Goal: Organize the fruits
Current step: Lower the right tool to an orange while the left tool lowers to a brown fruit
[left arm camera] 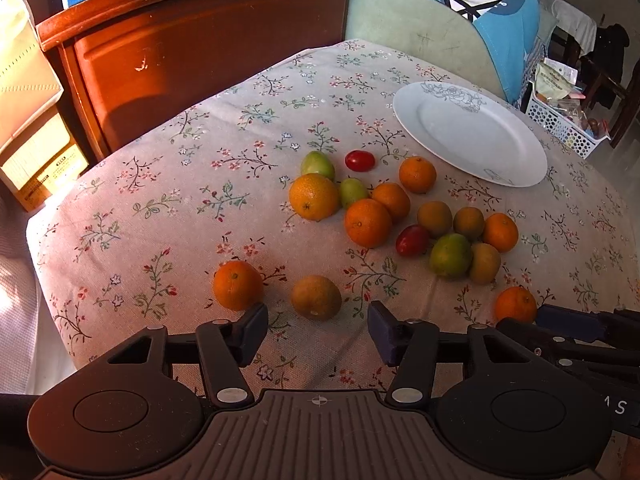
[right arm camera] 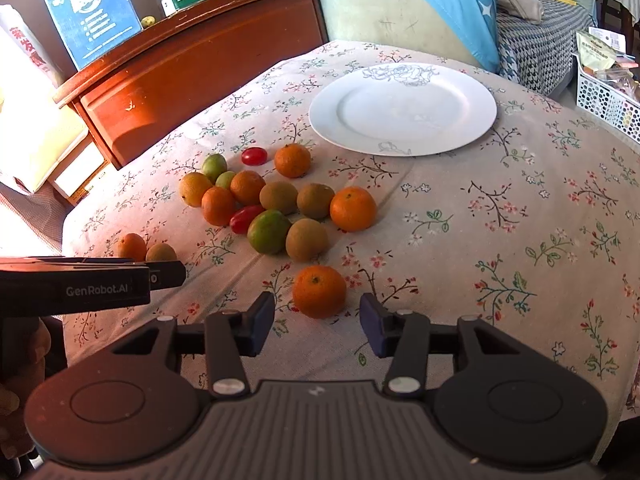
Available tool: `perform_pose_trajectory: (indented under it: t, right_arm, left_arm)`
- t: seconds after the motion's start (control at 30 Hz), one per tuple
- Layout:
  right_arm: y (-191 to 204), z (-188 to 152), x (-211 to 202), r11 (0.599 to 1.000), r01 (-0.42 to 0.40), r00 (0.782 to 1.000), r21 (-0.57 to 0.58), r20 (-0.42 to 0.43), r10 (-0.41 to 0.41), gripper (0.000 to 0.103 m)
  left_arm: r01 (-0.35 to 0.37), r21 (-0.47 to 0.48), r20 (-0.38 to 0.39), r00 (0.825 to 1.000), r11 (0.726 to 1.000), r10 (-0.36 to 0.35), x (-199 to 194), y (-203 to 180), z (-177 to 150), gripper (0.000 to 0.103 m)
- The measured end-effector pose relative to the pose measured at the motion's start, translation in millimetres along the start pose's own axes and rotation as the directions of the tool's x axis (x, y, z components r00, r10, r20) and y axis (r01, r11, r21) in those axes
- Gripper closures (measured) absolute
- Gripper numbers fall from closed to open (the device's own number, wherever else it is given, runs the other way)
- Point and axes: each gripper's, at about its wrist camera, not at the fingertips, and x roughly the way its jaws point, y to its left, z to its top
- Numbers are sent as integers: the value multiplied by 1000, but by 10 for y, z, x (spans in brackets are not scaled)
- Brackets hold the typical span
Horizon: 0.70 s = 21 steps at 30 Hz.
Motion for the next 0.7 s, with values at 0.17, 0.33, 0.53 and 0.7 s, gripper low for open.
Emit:
perform_pose_trajectory:
  t: [0.17,0.33,0.53,0.7]
  right_arm:
    - [14,-1,25,1000,1,1000,1,0,-1,56]
    - [12,20,43,1000,8,1000,9,7,-8,56]
    - [44,33,79,1000,21,1000,-4,9,-21,56]
    - [67,22,118,999,31,999,-19,15,-31,72]
  left_arm:
    - [-8,9,10,1000,1000,8,42,-20,-21,59]
    - [-1,8,25,1000,1000,1,42,-13,-21,67]
    - [-1,29,36,999,1000,0,52,-45,-23,75]
    - [-3,44,52,999,999,1,67,-83,-33,78]
